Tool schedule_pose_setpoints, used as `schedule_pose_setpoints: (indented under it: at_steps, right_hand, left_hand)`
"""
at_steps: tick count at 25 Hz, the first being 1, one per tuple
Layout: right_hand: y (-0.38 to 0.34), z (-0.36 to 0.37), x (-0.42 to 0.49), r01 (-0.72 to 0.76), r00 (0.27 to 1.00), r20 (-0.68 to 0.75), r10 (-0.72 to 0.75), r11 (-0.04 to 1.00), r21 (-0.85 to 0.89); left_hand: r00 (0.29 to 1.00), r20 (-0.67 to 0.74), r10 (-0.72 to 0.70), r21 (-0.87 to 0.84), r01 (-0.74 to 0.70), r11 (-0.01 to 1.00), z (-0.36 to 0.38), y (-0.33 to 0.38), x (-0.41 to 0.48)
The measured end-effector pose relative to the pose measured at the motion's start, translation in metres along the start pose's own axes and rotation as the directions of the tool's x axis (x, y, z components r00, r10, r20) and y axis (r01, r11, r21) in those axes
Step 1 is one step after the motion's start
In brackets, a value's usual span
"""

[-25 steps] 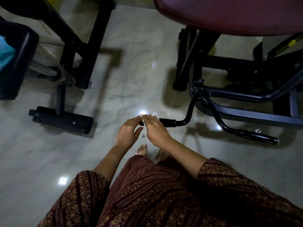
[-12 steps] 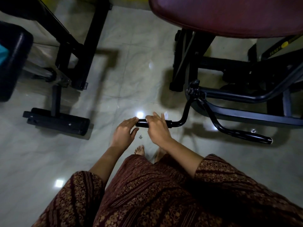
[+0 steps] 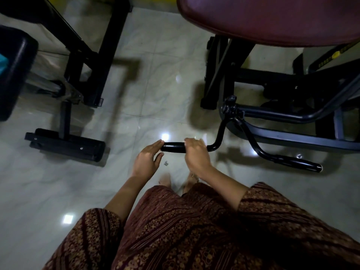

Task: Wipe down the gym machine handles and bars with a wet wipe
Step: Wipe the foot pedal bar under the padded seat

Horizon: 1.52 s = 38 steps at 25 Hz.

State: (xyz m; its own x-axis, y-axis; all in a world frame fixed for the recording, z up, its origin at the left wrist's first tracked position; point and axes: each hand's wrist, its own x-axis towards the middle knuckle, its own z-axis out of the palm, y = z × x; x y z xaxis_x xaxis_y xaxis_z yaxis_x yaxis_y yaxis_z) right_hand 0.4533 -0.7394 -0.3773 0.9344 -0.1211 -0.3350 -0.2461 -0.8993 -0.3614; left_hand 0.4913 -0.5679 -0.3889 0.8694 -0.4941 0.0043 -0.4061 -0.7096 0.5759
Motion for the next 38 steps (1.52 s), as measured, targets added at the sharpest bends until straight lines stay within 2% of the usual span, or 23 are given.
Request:
schedule_pose_setpoints:
  at_steps: [4,5,7,8,10,12,15,17,18,20,24,25,26,30,31,32,33,34,35,38]
  right_hand:
    - [-0.029,0.009,0.001,0.252,0.959,0.131,-0.252,0.968,0.017]
    - [-0.020,0.008,-0.002,0.331,0.935,0.143,-0.325,0.944,-0.016]
    - [0.008,0.007,-0.009,0.503,0.864,0.056,-0.501,0.849,-0.162]
    - [0.026,0.009,-0.013,0.545,0.831,0.033,-0.556,0.800,-0.252]
    - [0.054,0.008,-0.016,0.593,0.794,0.087,-0.602,0.733,-0.333]
    - [0.063,0.006,-0.008,0.681,0.710,0.108,-0.696,0.638,-0.359]
    - [0.043,0.005,0.015,0.804,0.527,0.204,-0.825,0.406,-0.434]
    - [0.030,0.005,0.025,0.828,0.474,0.292,-0.831,0.307,-0.470]
    - [0.027,0.001,0.025,0.819,0.483,0.326,-0.813,0.287,-0.497]
    - [0.036,-0.002,0.021,0.803,0.467,0.283,-0.838,0.267,-0.533]
    - [0.085,-0.012,0.007,0.811,0.448,0.122,-0.885,0.345,-0.473]
    - [0.097,-0.018,0.002,0.811,0.459,0.094,-0.884,0.373,-0.451]
    - [0.104,-0.028,-0.004,0.799,0.500,0.075,-0.863,0.426,-0.424]
    - [0.077,-0.037,-0.008,0.614,0.724,-0.192,-0.662,0.746,-0.257]
    - [0.056,-0.031,-0.004,0.569,0.776,-0.200,-0.599,0.800,-0.190]
    - [0.033,-0.025,0.001,0.502,0.849,-0.125,-0.514,0.857,-0.116]
    - [0.013,-0.018,0.005,0.423,0.906,0.019,-0.423,0.904,-0.057]
    - [-0.005,-0.012,0.009,0.359,0.926,0.143,-0.350,0.932,-0.045]
    - [-0.015,-0.006,0.013,0.321,0.931,0.197,-0.308,0.946,-0.039]
    - [-0.004,-0.010,0.010,0.266,0.952,0.148,-0.268,0.963,0.031]
  left_hand:
    - [0.992,0.064,-0.109,-0.099,0.115,0.988,-0.001,0.001,-0.003]
    - [0.990,0.068,-0.120,-0.105,0.126,0.986,-0.002,0.002,-0.002]
    - [0.991,0.065,-0.119,-0.101,0.126,0.987,-0.005,0.003,-0.001]
    - [0.992,0.065,-0.112,-0.095,0.118,0.988,-0.006,0.003,-0.001]
    - [0.992,0.069,-0.105,-0.089,0.111,0.990,-0.006,0.002,-0.001]
    - [0.990,0.079,-0.119,-0.091,0.126,0.988,-0.005,0.002,0.000]
    - [0.990,0.076,-0.120,-0.084,0.126,0.988,-0.007,0.003,0.003]
    - [0.994,0.075,-0.079,-0.075,0.085,0.994,-0.009,0.003,0.004]
    - [0.994,0.082,-0.073,-0.072,0.079,0.994,-0.009,0.002,0.005]
    - [0.991,0.095,-0.099,-0.065,0.105,0.992,-0.009,0.001,0.006]
    - [0.988,0.086,-0.126,-0.082,0.133,0.988,-0.006,0.001,0.003]
    - [0.987,0.083,-0.136,-0.084,0.143,0.986,-0.006,0.002,0.003]
    - [0.986,0.082,-0.145,-0.086,0.152,0.985,-0.006,0.004,0.002]
    - [0.986,0.070,-0.150,-0.085,0.156,0.984,-0.006,0.007,0.000]
    - [0.986,0.068,-0.154,-0.086,0.160,0.983,-0.005,0.007,0.000]
    - [0.984,0.067,-0.166,-0.094,0.172,0.981,-0.004,0.008,0.001]
    - [0.981,0.064,-0.181,-0.107,0.187,0.976,-0.004,0.009,0.001]
    - [0.979,0.058,-0.193,-0.120,0.199,0.973,-0.004,0.009,0.002]
    - [0.980,0.048,-0.195,-0.127,0.200,0.972,-0.004,0.009,0.002]
    - [0.988,0.029,-0.150,-0.088,0.152,0.984,-0.004,0.008,0.006]
